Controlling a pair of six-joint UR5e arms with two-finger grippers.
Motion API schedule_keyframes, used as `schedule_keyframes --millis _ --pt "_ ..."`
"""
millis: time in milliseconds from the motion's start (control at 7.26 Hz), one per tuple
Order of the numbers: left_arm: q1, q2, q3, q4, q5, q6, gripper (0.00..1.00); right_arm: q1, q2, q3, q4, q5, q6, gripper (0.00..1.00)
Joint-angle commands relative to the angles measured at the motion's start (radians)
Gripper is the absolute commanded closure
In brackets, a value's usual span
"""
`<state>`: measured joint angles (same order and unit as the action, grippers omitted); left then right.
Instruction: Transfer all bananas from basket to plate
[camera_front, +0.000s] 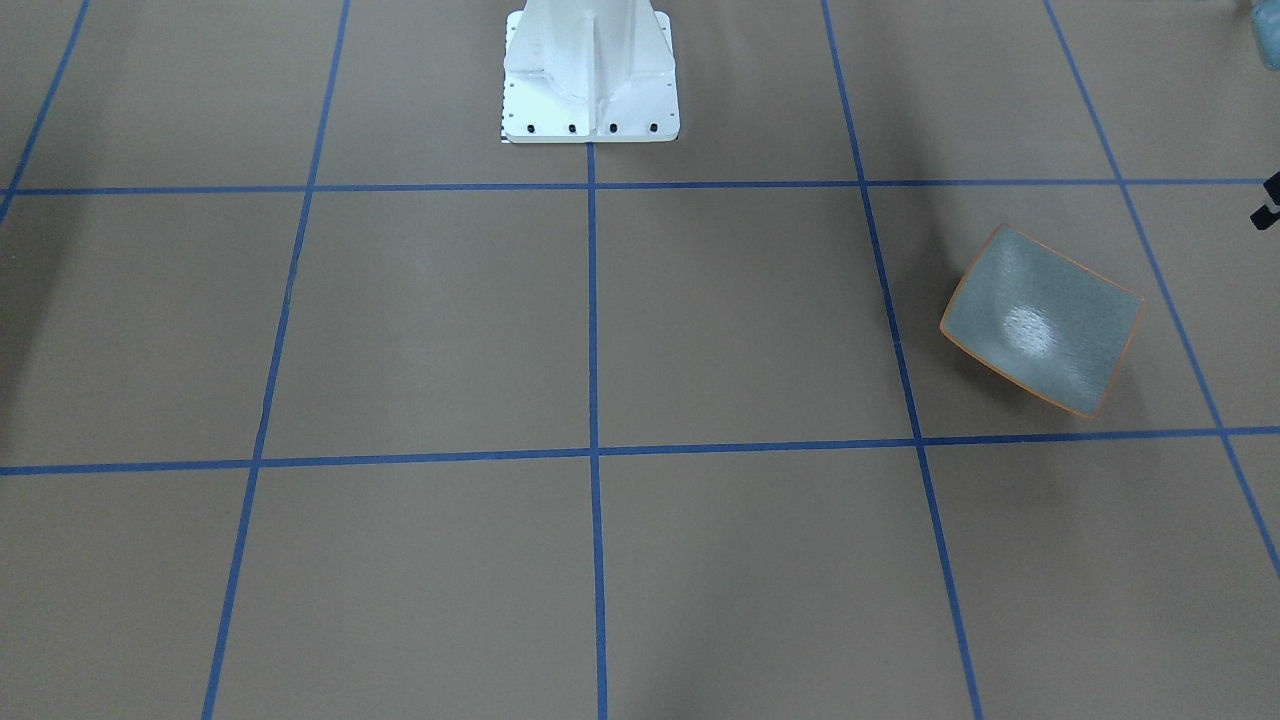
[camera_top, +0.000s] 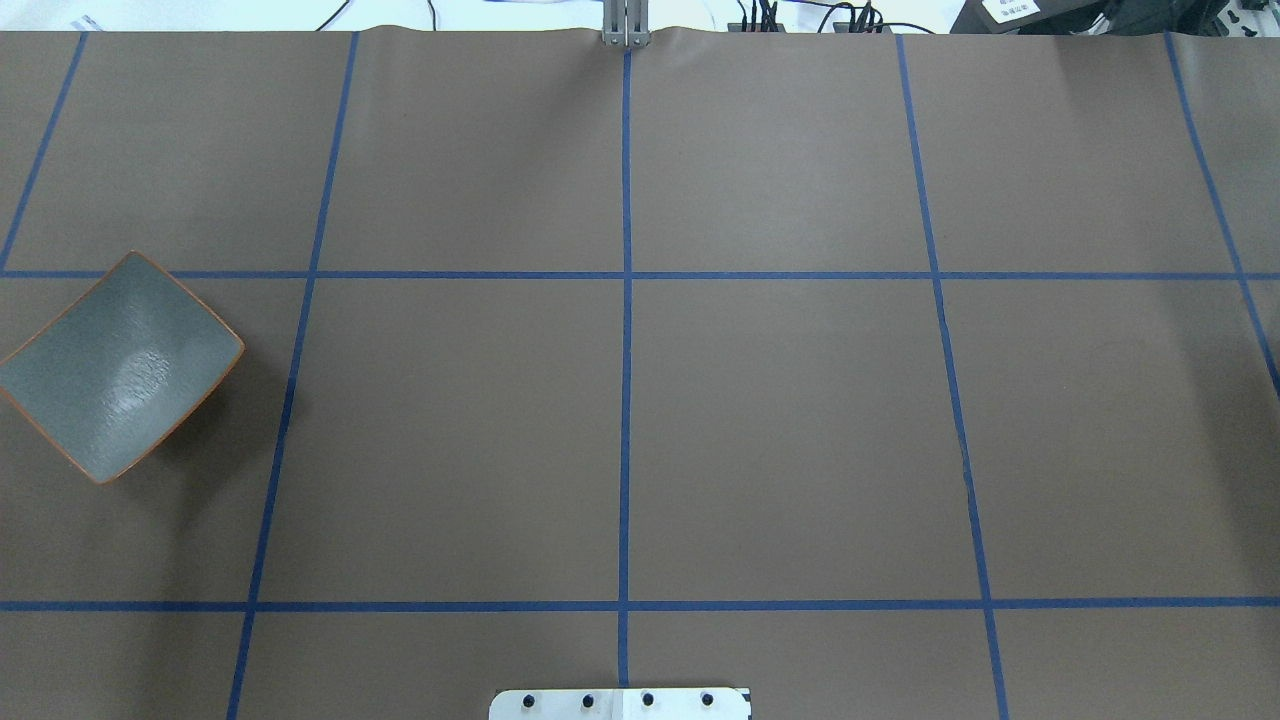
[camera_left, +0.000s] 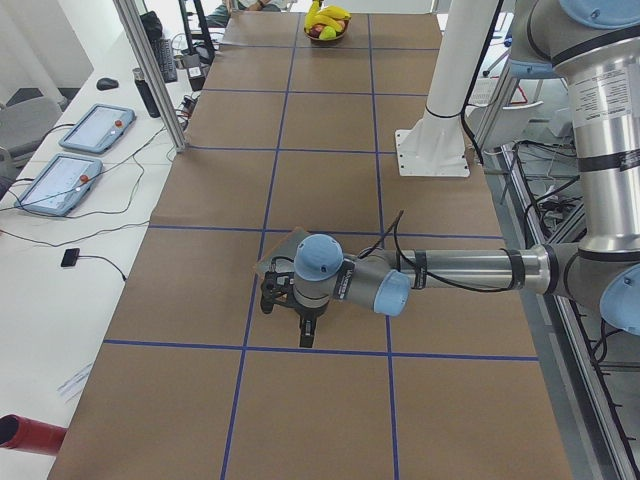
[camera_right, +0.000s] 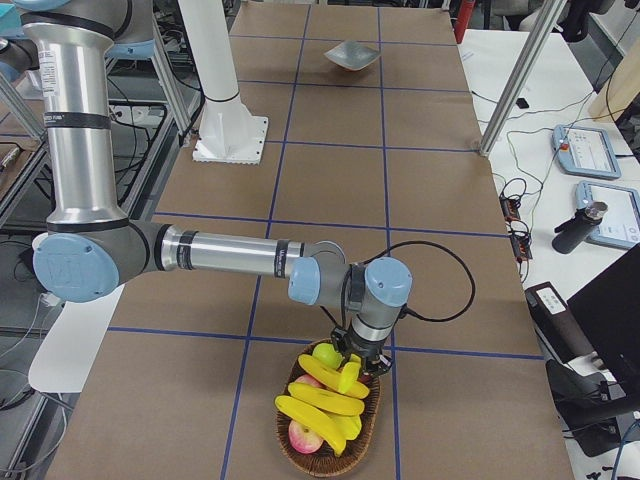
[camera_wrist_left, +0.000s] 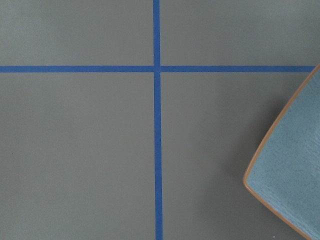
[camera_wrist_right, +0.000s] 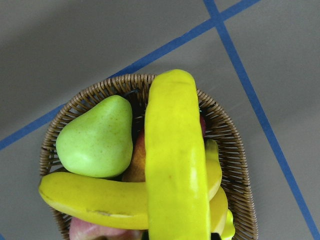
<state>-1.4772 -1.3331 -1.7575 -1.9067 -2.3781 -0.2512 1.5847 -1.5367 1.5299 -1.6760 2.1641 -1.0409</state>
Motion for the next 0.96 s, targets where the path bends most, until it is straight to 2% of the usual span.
schedule_keyframes --millis 0,276,551,827 --pt "0.000 -0.011 0.003 0.002 -0.018 0.000 0.00 -0.003 0.007 0.114 -0.034 0.026 0.267 1.00" --pt "0.000 -0.056 0.019 0.000 -0.055 -0.028 0.00 -0.102 0.012 0.205 -0.027 0.033 0.516 1.00" --pt "0.009 -0.110 0.020 0.003 -0.079 -0.089 0.00 -0.245 0.059 0.254 -0.024 0.031 0.738 1.00" --pt "0.044 -0.217 0.018 -0.001 -0.121 -0.268 0.00 -0.365 0.137 0.288 -0.024 0.028 0.908 1.00"
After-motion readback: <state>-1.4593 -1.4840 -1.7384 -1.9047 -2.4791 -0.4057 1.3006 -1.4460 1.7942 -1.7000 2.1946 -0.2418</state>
